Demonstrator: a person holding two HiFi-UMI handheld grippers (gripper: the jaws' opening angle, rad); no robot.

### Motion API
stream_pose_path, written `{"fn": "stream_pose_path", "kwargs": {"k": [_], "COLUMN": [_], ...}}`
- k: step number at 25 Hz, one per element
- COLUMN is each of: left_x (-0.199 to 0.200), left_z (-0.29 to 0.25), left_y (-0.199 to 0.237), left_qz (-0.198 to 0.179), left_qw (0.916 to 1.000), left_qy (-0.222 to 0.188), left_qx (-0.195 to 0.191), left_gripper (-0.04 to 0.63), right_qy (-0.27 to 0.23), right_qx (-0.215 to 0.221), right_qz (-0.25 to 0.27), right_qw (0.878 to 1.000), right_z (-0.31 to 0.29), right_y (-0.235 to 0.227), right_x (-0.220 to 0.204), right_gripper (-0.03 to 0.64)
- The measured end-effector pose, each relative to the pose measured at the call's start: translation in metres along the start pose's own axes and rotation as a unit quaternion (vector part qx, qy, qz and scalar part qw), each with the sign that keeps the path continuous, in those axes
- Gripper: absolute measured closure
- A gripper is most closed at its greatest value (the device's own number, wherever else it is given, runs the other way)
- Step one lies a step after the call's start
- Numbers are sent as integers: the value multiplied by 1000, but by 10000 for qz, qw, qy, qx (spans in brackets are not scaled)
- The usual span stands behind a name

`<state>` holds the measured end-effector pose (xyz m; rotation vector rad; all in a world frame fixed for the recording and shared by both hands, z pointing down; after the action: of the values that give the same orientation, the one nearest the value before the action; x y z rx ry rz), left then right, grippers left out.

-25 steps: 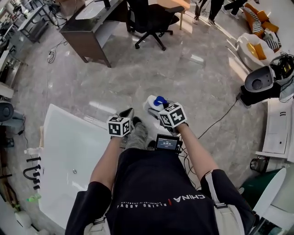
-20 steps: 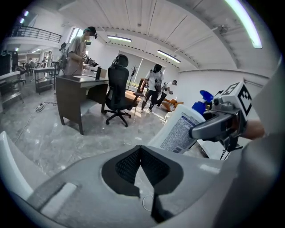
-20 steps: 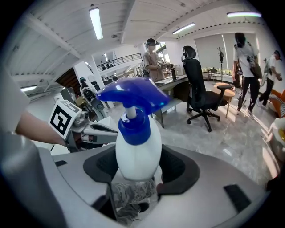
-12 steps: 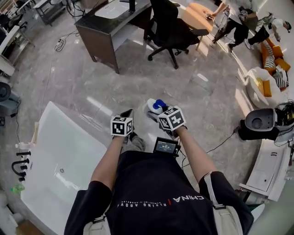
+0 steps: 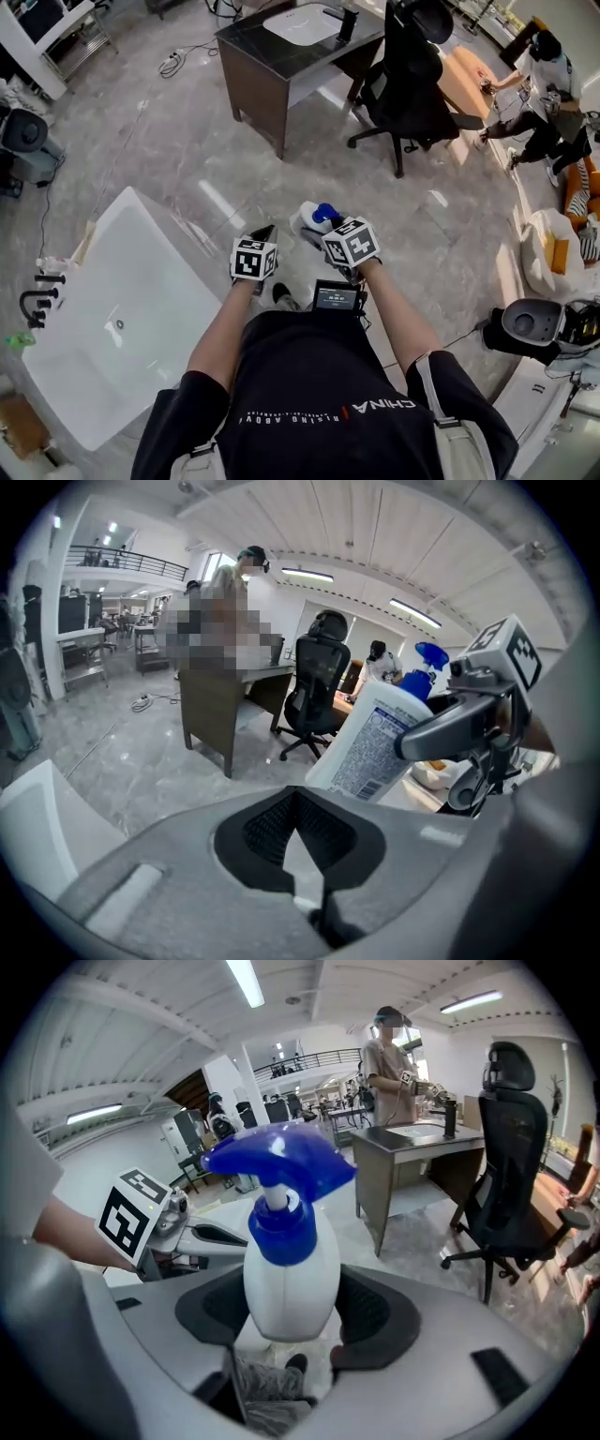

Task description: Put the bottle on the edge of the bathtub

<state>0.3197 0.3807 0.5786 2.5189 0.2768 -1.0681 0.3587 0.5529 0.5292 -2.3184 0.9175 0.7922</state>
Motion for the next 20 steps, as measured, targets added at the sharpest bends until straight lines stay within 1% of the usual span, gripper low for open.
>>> {"fn": "stream_pose_path", "kwargs": {"k": [2, 5, 7, 12, 16, 18, 20], "left_x": [0, -4, -5, 3, 18, 29, 40], "left_z": [6, 15, 20, 28, 28, 29, 27], "left_y": [21, 54, 72, 107, 134, 148, 161], "left_qz": [190, 461, 656, 992, 1345, 1520, 1691], "left_qw": [9996, 9973, 9953, 9910, 9863, 9828, 9782], "left_qy": [-28, 35, -7, -364, -609, -739, -826], "left_qx": [200, 565, 713, 824, 730, 751, 881], "left_gripper": [588, 589, 589, 588, 588, 588, 588], "right_qy": [87, 174, 264, 441, 485, 514, 571], "right_qx": [180, 463, 652, 1129, 1460, 1639, 1819], "right_qz": [175, 425, 608, 1047, 1302, 1420, 1552], "right_qw": [9996, 9979, 9957, 9871, 9795, 9748, 9693], "right_z": [-20, -48, -65, -113, -148, -164, -178], "right_y": [5, 16, 21, 26, 25, 23, 19], "right_x": [18, 43, 56, 92, 130, 150, 167], "right_gripper": [348, 348, 348, 348, 348, 348, 348]}}
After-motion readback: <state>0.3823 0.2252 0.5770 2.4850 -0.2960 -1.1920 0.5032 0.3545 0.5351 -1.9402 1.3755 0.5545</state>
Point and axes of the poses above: the fingertips, and each gripper's own axes: z backward along the fingers, y to its left, x out of its top, the point moved 8 cm from there along z, backward along the fingers, and after that the axes turned 2 degrees about -y, right-handed, at the moved point
